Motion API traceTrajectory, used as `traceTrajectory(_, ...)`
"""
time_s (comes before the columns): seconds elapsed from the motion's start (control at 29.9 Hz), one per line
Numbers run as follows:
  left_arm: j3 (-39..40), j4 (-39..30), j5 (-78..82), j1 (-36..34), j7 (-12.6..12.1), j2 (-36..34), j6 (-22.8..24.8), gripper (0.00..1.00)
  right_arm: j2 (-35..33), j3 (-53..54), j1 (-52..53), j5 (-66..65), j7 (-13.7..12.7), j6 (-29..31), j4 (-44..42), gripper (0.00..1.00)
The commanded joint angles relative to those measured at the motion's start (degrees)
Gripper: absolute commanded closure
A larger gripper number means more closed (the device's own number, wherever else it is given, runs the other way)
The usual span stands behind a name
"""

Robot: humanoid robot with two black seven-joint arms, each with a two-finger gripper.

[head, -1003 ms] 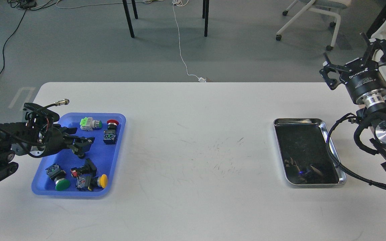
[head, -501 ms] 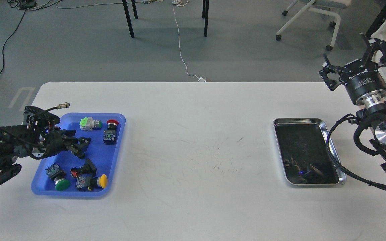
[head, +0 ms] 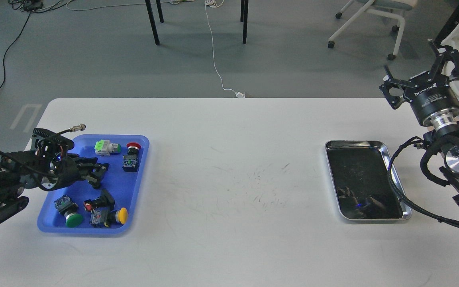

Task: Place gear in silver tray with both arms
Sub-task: 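Close the left gripper on the small black gear in the blue tray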

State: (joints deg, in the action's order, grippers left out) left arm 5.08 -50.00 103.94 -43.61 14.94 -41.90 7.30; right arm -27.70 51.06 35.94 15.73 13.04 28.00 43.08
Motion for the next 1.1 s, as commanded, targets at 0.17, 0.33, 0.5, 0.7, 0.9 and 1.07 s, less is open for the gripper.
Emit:
traceTrajectory(0.17, -0.07, -0.01, -0.14, 0.19, 0.70, -0.46, 0.08, 0.65, -0.07, 0.09, 0.01, 0.00, 0.05, 0.00, 0.08, 0.01)
traceTrajectory(0.33, -0.07, -0.01, -0.23, 0.19, 0.61, -0.55, 0.34, 0.54, -0.07, 0.09, 0.01, 0.00, 0.05, 0.00, 0.08, 0.01)
traceTrajectory(0.5, 0.02, 0.08, -0.23, 1.16, 0.61, -0.64, 0.25, 0.52, -0.07, 0.09, -0.08, 0.00, 0.05, 0.00, 0.08, 0.01)
traceTrajectory(0.7, 0.02, 0.87, -0.23, 1.25, 0.61, -0.46, -0.01, 0.53, -0.07, 0.09, -0.08, 0.00, 0.05, 0.00, 0.08, 0.01)
traceTrajectory(0.9, 0.02, 1.40, -0.32, 1.25, 0.88, -0.46, -0.01, 0.63, -0.07, 0.09, -0.08, 0.00, -0.03, 0.00, 0.17, 0.01)
traceTrajectory(1.07, 0.02, 1.40, -0.41, 1.25, 1.14, -0.46, -0.01, 0.74, -0.07, 0.09, -0.08, 0.00, -0.03, 0.00, 0.17, 0.01)
